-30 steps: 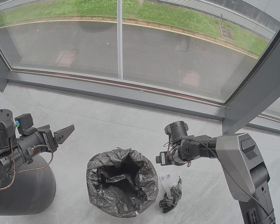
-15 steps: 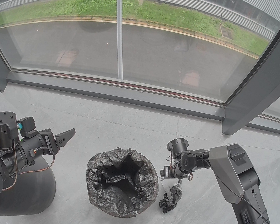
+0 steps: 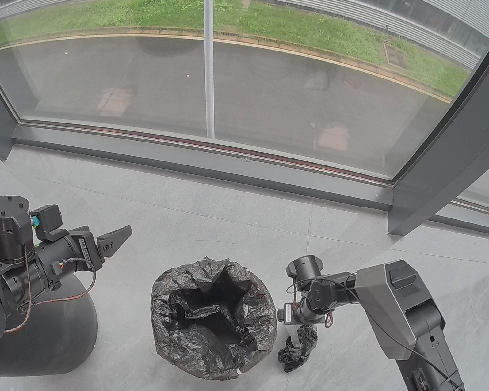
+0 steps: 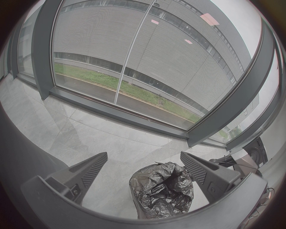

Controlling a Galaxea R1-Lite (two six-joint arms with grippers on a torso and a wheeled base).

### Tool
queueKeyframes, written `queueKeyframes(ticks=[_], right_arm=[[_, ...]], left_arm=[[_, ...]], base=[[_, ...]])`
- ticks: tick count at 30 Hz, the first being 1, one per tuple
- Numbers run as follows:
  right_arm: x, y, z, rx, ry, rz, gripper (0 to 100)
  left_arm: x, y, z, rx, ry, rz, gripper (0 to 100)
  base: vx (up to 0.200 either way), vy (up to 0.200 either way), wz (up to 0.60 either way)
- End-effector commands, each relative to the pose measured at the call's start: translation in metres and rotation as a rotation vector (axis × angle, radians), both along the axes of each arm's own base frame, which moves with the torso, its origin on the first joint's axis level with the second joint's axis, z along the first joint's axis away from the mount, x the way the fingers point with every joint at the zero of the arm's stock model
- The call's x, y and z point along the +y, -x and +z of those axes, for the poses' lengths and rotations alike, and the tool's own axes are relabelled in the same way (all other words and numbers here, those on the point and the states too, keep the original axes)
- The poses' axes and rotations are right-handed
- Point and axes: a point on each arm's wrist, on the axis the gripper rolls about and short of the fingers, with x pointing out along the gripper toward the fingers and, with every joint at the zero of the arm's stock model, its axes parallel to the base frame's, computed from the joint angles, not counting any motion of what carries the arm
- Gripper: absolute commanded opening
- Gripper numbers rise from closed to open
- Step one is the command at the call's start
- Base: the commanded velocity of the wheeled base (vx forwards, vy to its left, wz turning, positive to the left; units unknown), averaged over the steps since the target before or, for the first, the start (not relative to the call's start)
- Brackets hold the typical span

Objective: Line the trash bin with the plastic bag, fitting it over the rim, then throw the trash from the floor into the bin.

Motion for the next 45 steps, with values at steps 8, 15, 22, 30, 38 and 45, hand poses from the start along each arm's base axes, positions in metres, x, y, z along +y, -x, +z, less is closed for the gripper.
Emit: queueKeyframes(ticks=[8, 15, 22, 30, 38, 45], right_arm=[[-0.016, 0.034, -0.083, 0.280, 0.118, -0.011, 0], [-0.030, 0.048, -0.108, 0.399, 0.164, -0.034, 0], [-0.042, 0.024, -0.064, 0.302, 0.101, -0.122, 0], [-0.041, 0.010, -0.008, 0.221, 0.063, -0.138, 0], [-0.020, 0.023, 0.146, 0.069, 0.000, -0.057, 0], [0.014, 0.066, 0.246, -0.088, -0.034, 0.104, 0]], left_arm=[[-0.001, -0.003, -0.006, 0.023, -0.003, 0.000, 100], [-0.002, -0.002, -0.006, 0.024, 0.000, -0.002, 100], [-0.003, -0.001, -0.007, 0.028, -0.002, -0.007, 100], [-0.003, -0.001, -0.007, 0.027, -0.002, -0.007, 100], [-0.003, 0.000, -0.006, 0.023, 0.000, -0.007, 100], [-0.002, 0.000, -0.005, 0.021, 0.001, -0.005, 100]], base=[[0.000, 0.000, 0.00], [0.000, 0.000, 0.00], [0.000, 0.000, 0.00], [0.000, 0.000, 0.00], [0.000, 0.000, 0.00], [0.000, 0.000, 0.00]])
